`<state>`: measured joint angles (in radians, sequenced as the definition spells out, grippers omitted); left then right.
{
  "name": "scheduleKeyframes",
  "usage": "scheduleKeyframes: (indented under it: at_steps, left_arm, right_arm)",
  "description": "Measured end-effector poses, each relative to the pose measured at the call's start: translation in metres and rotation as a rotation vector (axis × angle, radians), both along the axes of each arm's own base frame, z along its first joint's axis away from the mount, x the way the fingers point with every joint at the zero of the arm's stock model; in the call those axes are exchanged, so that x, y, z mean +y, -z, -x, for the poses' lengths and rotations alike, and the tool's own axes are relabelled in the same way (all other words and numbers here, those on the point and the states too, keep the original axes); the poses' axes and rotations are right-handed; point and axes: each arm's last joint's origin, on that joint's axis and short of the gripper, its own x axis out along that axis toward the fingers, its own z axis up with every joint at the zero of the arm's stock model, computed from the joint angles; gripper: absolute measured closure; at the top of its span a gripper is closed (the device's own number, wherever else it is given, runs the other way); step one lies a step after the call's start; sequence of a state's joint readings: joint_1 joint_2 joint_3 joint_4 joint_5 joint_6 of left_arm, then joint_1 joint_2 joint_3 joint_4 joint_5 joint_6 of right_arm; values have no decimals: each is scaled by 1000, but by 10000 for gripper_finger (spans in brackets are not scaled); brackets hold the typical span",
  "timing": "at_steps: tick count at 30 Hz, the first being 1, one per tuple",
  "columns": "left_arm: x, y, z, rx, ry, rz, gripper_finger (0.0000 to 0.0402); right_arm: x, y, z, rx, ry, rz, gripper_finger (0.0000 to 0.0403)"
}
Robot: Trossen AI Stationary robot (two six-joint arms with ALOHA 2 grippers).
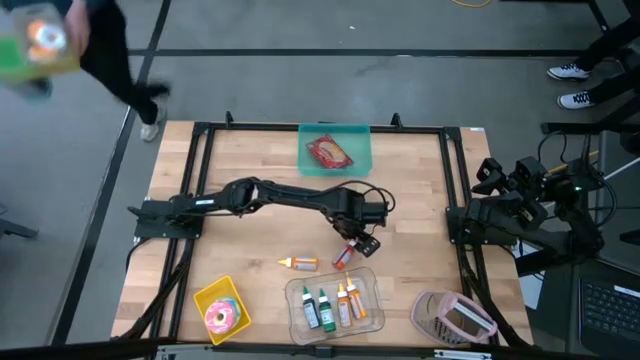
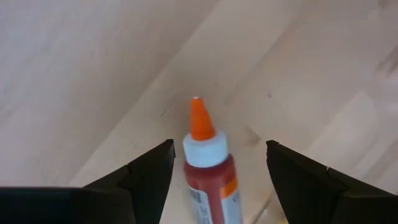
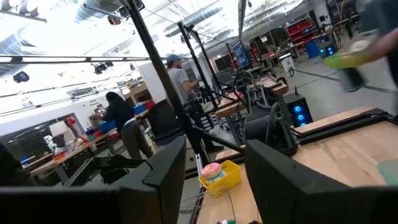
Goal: Pick & Place Food Item
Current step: Put the orange food coloring bottle into the transparent bin
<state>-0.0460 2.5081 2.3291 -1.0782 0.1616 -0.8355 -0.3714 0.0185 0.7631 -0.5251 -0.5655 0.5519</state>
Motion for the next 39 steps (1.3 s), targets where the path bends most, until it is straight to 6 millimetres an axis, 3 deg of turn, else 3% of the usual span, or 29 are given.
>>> scheduleKeyframes:
  at_steps: [12,16,23,33,39]
  left_arm:
    - [-11,29,-2,77,9,41,151]
    - [-12,35,-1,107,12,40,172]
    - [-11,37,-1,109,8,25,234]
    - [-1,36,-4,78,14,53,215]
    - [-1,35,-9,31,15,45,263]
  right_arm:
    - [0,0,0,5,-12,-11,238]
    - [0,0,0,6,-13,-11,238]
    - [0,0,0,6,-12,-10,238]
    - [0,1,0,9,-10,-6,238]
    - [0,1,0,8,-7,-2,238]
